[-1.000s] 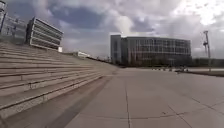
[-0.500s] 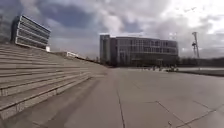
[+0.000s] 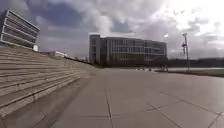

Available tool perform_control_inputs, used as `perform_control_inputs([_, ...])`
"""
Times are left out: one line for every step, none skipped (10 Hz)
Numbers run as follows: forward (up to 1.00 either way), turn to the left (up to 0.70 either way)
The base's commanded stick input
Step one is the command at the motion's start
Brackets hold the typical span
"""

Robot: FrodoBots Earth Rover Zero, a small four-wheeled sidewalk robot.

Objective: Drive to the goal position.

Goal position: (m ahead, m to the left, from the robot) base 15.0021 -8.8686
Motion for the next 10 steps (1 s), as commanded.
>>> perform_control_inputs([0.7, 0.35])
perform_control_inputs([0.7, 0.35])
perform_control_inputs([0.7, 0.35])
perform_control_inputs([0.7, 0.35])
perform_control_inputs([0.7, 0.35])
perform_control_inputs([0.7, 0.3])
perform_control_inputs([0.7, 0.0])
perform_control_inputs([0.7, 0.0])
perform_control_inputs([0.7, 0.0])
perform_control_inputs([0.7, 0.0])
